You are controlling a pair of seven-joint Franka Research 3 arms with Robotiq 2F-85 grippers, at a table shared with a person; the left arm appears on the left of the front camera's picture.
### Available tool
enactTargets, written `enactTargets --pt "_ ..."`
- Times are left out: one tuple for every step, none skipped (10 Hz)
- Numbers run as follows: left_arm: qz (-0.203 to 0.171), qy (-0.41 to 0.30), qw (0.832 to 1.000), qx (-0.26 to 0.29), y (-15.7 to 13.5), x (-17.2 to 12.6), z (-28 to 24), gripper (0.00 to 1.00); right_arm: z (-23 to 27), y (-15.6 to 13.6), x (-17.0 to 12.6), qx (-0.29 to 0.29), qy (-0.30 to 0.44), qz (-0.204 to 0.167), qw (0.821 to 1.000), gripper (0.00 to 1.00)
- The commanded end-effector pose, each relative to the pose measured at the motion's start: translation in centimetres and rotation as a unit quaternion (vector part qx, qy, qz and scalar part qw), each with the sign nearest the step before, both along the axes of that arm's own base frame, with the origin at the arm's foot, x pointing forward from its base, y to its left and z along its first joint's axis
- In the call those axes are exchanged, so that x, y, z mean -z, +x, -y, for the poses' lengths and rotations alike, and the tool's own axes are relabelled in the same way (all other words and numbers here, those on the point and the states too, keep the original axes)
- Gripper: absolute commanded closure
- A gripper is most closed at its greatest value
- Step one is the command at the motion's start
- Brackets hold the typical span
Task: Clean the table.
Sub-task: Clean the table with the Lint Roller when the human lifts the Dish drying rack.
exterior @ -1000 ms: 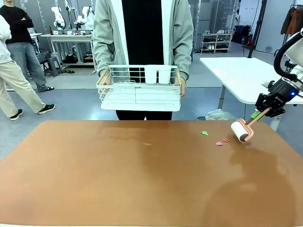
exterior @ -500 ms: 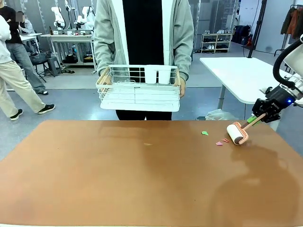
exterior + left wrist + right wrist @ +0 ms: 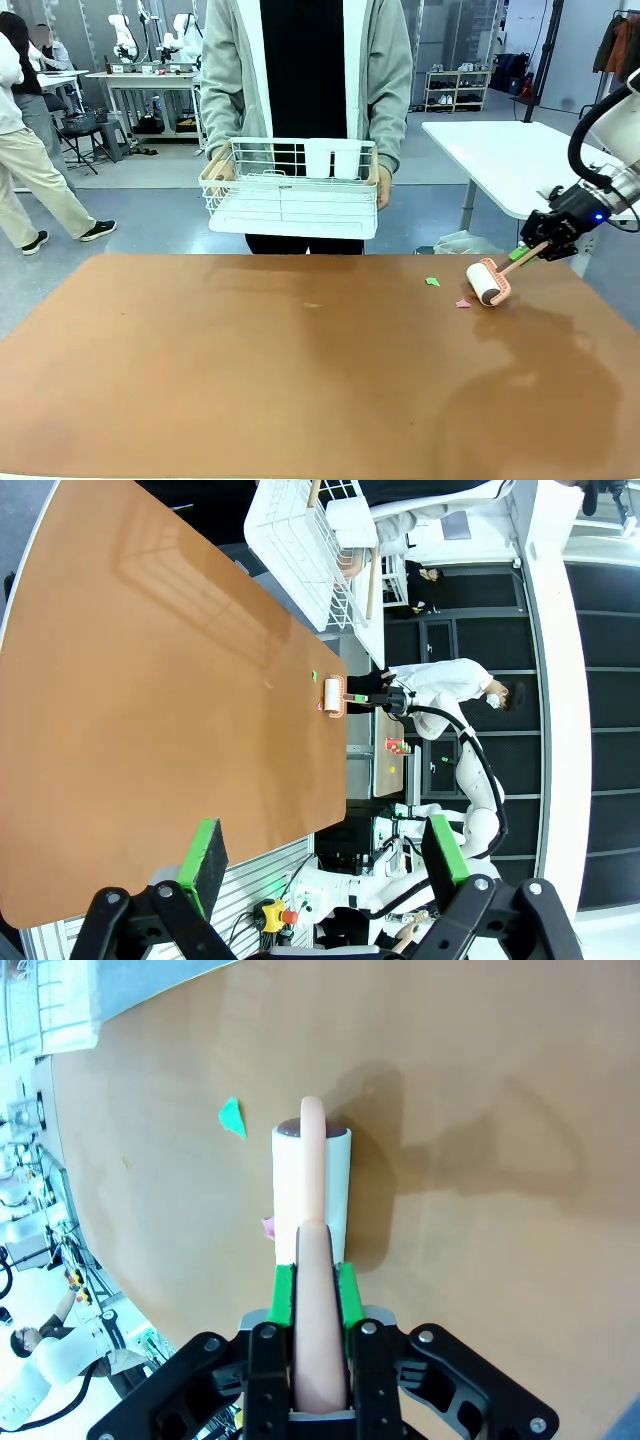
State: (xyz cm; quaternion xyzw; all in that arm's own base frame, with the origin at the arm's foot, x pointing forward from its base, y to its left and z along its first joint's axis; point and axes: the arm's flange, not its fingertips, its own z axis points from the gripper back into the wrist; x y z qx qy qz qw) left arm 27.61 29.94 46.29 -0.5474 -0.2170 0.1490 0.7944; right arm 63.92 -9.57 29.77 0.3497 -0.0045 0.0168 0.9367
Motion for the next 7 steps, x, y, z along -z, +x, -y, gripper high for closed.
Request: enactTargets --pt "0.015 -0.006 1.000 0.002 -0.3 -0.2 -0.1 0.00 -5.5 -0.6 2.5 -0.038 0.019 -0.025 0.999 0.79" --pt "0.015 -0.006 1.000 0.002 -0.3 -0.2 -0.1 0.00 -8.2 -0.7 2.7 -0.034 0.026 -0.032 0.999 0.79" --pt "0.015 -0.006 1.000 0.002 -0.3 -0.2 -0.1 0.00 -10.9 -0.8 3.2 -0.048 0.027 -0.035 0.998 0.79" --pt "0.015 -0.006 1.000 0.002 -0.3 -0.2 -0.1 0.00 -12.6 -0.7 3.7 -0.036 0.040 -0.044 0.998 0.79" --pt "0.015 -0.006 1.000 0.002 -0.3 -0.2 -0.1 0.00 -14.0 -0.7 3.8 -0.014 0.059 -0.049 0.997 0.79" --pt "0.015 -0.006 1.000 0.002 -0.3 -0.2 -0.1 0.00 -15.3 -0.9 3.5 -0.010 0.061 -0.042 0.997 0.79" --pt "0.015 -0.006 1.000 0.002 -0.3 -0.2 -0.1 0.00 -16.1 -1.1 3.2 -0.012 0.056 -0.035 0.998 0.79"
